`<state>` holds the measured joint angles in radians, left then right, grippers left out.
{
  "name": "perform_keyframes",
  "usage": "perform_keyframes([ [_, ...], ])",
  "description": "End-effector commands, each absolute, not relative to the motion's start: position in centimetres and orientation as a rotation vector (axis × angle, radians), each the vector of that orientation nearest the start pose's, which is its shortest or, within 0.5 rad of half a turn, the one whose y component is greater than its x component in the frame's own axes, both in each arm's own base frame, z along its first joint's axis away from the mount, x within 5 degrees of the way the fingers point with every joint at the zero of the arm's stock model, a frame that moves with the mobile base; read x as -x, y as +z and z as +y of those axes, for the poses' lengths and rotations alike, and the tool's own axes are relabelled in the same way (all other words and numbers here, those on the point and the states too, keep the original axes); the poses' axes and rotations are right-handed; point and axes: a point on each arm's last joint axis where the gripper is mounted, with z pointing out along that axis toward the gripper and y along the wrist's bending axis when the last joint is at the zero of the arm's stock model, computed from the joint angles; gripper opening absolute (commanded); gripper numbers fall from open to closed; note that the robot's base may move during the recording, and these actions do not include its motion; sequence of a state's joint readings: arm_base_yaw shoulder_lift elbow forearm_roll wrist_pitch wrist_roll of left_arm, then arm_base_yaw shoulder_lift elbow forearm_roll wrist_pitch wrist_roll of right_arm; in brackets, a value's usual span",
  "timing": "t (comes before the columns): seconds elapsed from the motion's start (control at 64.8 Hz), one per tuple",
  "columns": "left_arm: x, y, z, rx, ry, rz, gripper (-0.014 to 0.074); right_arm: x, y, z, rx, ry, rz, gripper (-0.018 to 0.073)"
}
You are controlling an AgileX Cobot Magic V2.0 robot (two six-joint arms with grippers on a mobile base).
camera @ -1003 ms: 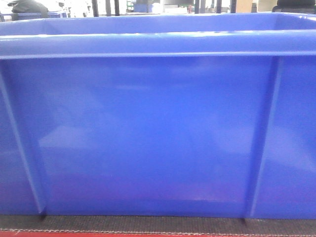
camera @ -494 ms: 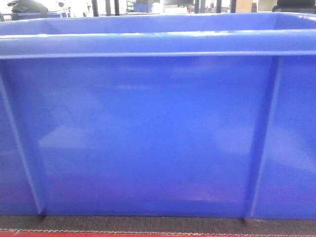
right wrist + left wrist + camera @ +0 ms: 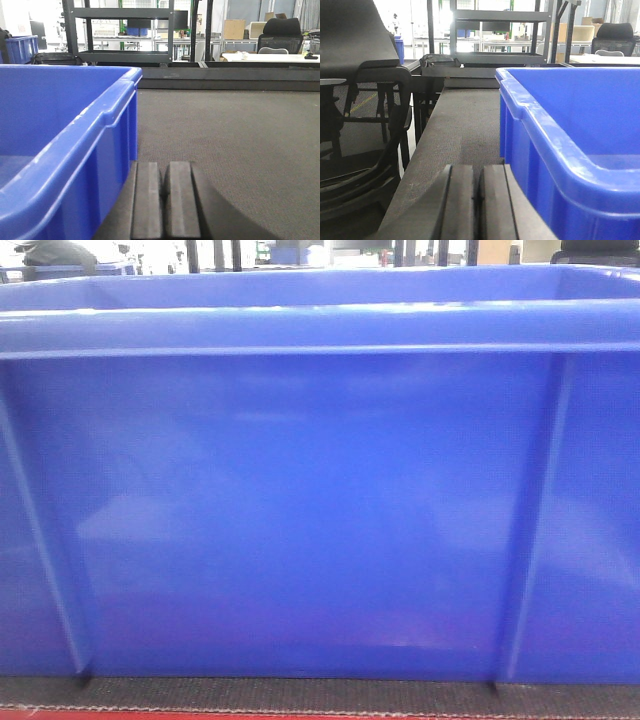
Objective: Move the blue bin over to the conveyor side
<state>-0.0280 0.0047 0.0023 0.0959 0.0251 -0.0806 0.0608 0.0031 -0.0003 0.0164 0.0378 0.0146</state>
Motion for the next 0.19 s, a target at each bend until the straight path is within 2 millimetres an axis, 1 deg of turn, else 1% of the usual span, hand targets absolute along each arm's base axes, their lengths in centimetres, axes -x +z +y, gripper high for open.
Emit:
perform_keyframes([
  [0.0,-5.62,21.24,-0.12,-0.031,-0.003,1.492,0.0011,-5.62,21.19,0.30,0.022,0.062,1.498,-0.0089],
  [0.17,-5.62,21.24,-0.12,-0.031,-0.003,1.492,0.0011,-5.62,21.19,0.30,0.022,0.062,1.498,-0.0089],
])
